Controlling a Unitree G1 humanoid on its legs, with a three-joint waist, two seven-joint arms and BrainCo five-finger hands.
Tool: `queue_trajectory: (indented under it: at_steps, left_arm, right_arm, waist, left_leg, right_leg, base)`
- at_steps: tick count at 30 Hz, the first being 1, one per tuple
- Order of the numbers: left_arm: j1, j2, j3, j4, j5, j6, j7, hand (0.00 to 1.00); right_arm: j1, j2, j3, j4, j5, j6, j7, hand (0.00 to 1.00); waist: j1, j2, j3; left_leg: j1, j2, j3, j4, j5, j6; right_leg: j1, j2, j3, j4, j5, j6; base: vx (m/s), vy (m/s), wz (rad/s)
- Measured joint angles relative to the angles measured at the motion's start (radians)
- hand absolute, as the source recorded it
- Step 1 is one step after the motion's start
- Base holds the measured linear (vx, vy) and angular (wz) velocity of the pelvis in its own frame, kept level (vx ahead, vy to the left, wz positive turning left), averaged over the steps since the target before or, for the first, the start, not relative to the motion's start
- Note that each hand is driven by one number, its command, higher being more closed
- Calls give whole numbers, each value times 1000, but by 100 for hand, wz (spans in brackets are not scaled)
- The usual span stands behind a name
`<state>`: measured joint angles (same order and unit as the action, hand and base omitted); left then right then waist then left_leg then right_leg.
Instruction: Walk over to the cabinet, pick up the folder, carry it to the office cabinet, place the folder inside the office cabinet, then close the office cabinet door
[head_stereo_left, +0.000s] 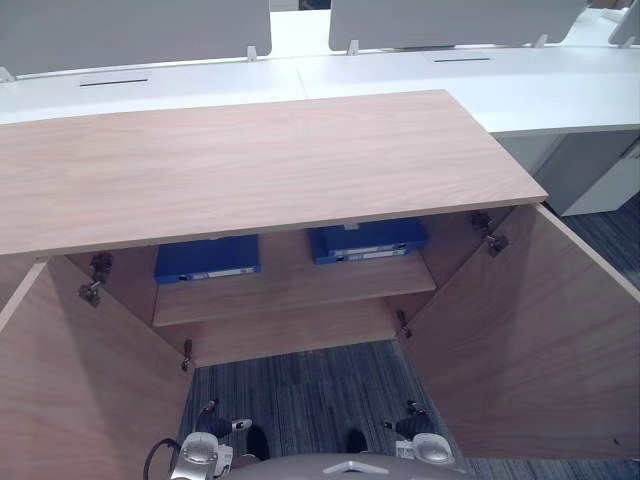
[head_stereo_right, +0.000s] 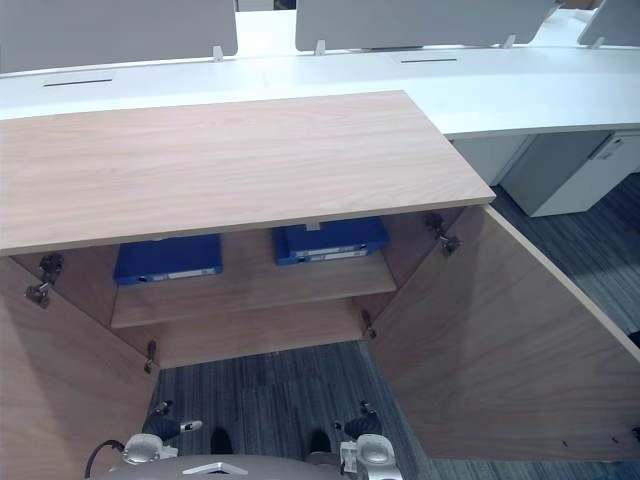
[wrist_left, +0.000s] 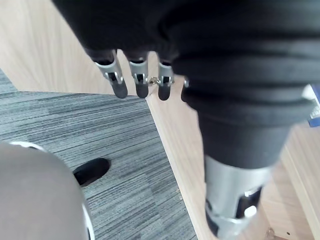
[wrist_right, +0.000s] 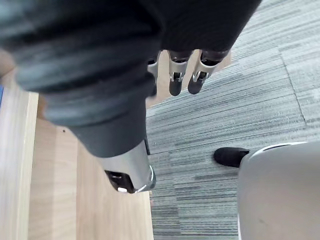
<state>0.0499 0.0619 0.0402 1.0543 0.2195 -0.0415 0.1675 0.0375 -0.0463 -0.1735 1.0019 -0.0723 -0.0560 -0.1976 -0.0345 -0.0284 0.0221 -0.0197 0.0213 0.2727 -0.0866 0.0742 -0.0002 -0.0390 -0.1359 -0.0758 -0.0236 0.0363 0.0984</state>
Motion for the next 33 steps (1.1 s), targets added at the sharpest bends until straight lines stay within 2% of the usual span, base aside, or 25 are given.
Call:
queue_trajectory:
  at_steps: [3, 8, 11, 17, 21, 25, 29, 31, 32, 33]
  left_arm:
    - [-2, 0, 3, 25, 0, 2, -1, 0]
    - [-5, -3, 17, 30, 0, 16, -2, 0]
    - [-5, -6, 47, 35, 0, 20, -2, 0]
    - [-6, -46, 136, 21, 0, 21, -9, 0]
    - [-9, -93, 214, -16, 0, 21, -15, 0]
    - [-27, -139, 255, -29, 2, 20, -37, 0]
    - [-26, -151, 263, -62, 2, 17, -48, 0]
    - [-28, -152, 260, -64, 5, 9, -51, 0]
    - [-27, -152, 258, -63, 8, 9, -52, 0]
    - [-28, -152, 243, -64, 19, 5, -59, 0]
  right_arm:
    - [8, -1, -58, -5, 73, -2, -3, 0]
    - [54, 9, -205, -62, 188, -7, -28, 0]
    - [100, 20, -286, -151, 245, -12, -40, 0]
    - [170, 43, -422, -396, 315, -30, -79, 0]
    - [173, 39, -466, -575, 322, -49, -110, 0]
    - [151, -5, -481, -730, 322, -70, -110, 0]
    - [91, -41, -502, -806, 322, -90, -109, 0]
    - [47, -100, -497, -838, 322, -99, -101, 0]
    - [36, -113, -496, -838, 322, -99, -94, 0]
    - [10, -153, -485, -838, 322, -104, -82, 0]
  waist:
    - [-4, 5, -6]
    - [-27, 5, -6]
    - [-38, 5, -6]
    - [-84, 14, -4]
    - [-114, 35, -12]
    - [-145, 70, -3]
    - [-158, 98, 5]
    - [-160, 118, 30]
    - [-161, 120, 32]
    - [-162, 136, 37]
  left_leg:
    - [26, -1, 36, 0, -18, -4]
    - [63, 0, 104, 1, -44, -13]
    - [101, 2, 172, 1, -68, -18]
    - [168, 15, 307, 7, -112, -33]
    - [179, 30, 402, 7, -130, -51]
    - [205, 50, 487, 7, -140, -66]
    - [212, 65, 542, 10, -149, -79]
    - [210, 85, 576, 56, -176, -95]
    - [207, 88, 580, 62, -180, -97]
    - [202, 94, 590, 75, -188, -99]
  right_leg:
    - [5, 1, 37, -2, 0, 1]
    - [4, 6, 103, -2, 4, -1]
    - [4, 13, 160, -2, 8, -5]
    - [-5, 38, 264, 12, 2, -21]
    - [-71, 74, 332, 73, -13, -31]
    - [-96, 112, 397, 93, -13, -16]
    - [-123, 144, 431, 112, -19, -8]
    - [-130, 159, 459, 115, -20, -6]
    - [-135, 163, 465, 117, -21, -6]
    - [-140, 170, 477, 118, -21, -6]
  base:
    - [32, 11, -35]
    - [40, 11, -44]
    - [22, 14, -67]
    - [14, -14, -63]
    - [34, -75, -72]
    - [63, -82, -56]
    - [64, -92, -49]
    - [42, -76, -38]
    - [48, -78, -39]
    - [47, -72, -28]
